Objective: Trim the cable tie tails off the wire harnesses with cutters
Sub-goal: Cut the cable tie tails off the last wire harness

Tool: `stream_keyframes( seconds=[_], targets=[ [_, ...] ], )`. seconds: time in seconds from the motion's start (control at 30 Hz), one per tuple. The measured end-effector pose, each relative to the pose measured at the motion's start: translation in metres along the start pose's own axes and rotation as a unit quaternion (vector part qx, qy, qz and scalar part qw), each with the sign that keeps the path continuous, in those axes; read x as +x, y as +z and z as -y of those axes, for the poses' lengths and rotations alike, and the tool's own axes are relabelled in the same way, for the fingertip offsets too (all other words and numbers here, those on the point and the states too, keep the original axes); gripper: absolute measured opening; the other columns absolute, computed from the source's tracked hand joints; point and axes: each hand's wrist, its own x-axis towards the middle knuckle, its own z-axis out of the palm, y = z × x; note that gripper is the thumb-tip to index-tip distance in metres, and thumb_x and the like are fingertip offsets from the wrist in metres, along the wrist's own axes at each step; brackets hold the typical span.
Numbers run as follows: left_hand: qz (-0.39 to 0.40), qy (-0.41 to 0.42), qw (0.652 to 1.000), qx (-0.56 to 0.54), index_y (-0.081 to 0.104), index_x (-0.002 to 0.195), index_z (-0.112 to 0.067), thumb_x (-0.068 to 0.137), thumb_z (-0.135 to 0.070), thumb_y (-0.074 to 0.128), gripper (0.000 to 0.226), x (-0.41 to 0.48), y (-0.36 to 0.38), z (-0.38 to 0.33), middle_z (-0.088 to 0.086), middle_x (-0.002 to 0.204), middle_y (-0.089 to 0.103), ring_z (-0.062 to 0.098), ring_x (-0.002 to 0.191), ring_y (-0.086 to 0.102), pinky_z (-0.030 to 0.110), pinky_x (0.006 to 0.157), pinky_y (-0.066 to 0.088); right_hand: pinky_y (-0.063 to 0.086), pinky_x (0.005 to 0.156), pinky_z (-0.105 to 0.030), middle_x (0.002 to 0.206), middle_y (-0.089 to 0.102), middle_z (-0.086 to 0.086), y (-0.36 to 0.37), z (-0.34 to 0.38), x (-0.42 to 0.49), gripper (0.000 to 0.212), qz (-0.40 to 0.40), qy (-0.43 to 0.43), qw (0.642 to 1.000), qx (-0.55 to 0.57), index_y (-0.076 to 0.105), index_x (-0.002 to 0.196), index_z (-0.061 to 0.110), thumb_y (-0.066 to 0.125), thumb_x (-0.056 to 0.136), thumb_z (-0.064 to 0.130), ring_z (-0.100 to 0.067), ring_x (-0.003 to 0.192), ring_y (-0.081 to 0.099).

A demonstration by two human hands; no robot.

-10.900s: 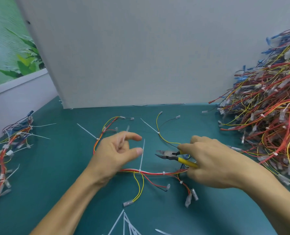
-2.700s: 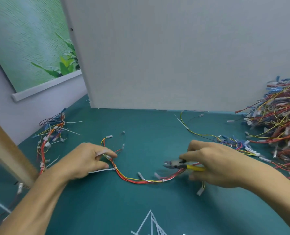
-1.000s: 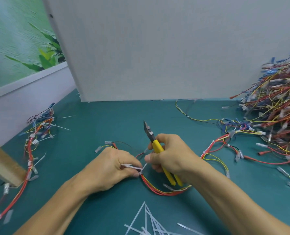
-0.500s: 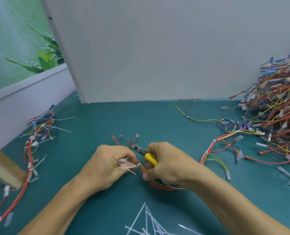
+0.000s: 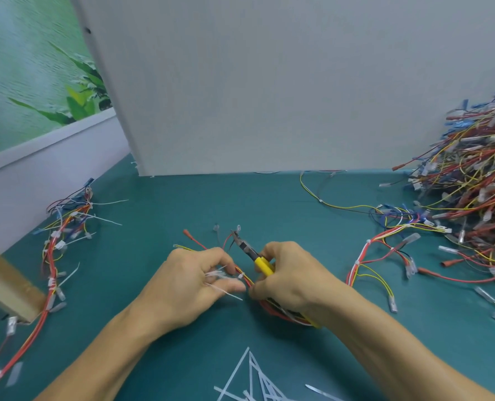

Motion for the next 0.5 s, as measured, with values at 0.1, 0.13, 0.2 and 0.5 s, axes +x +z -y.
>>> stream_keyframes(
  seconds=[0.1,0.13,0.2,0.5],
  targets=[
    [-0.022,0.001,1.0,-0.02,0.066,0.079,-0.028,0.077,-0.032,0.077,0.012,0.001,0.003,-0.002,-0.017,0.046,0.045,0.004,0.047,0.041,0.013,0.053,0.036,0.052,0.073,-0.035,0.089,0.069,-0.012,-0.003,0.001,0.0,0.03,0.035,0.004,0.998,0.043,0.06,0.087,0.015,0.08,0.066,0.023,-0.022,0.068,0.054],
    [-0.034,-0.009,0.999,-0.025,0.063,0.081,-0.03,0.077,-0.034,0.077,0.015,0.001,0.004,-0.002,-0.012,0.045,0.042,0.007,0.047,0.037,0.017,0.052,0.034,0.05,0.073,-0.035,0.085,0.067,-0.011,-0.004,0.001,0.0,0.029,0.045,0.003,0.997,0.055,0.06,0.085,0.016,0.081,0.066,0.022,-0.021,0.068,0.053],
    [-0.063,-0.031,0.997,-0.033,0.055,0.081,-0.031,0.075,-0.033,0.08,0.025,0.001,0.006,0.001,-0.009,0.046,0.038,0.01,0.047,0.032,0.021,0.049,0.03,0.047,0.071,-0.033,0.082,0.064,-0.007,-0.005,0.001,0.0,0.027,0.057,-0.001,0.996,0.075,0.061,0.082,0.018,0.082,0.066,0.021,-0.021,0.068,0.054],
    [-0.042,-0.007,0.995,-0.085,0.073,0.079,-0.028,0.081,-0.027,0.066,0.008,0.0,0.011,-0.006,-0.007,0.062,0.066,0.012,0.056,0.054,0.026,0.054,0.045,0.034,0.052,-0.023,0.059,0.051,0.001,-0.008,0.0,0.002,0.023,0.052,0.003,0.981,0.186,0.057,0.077,0.017,0.079,0.074,0.014,-0.013,0.052,0.043]
  ],
)
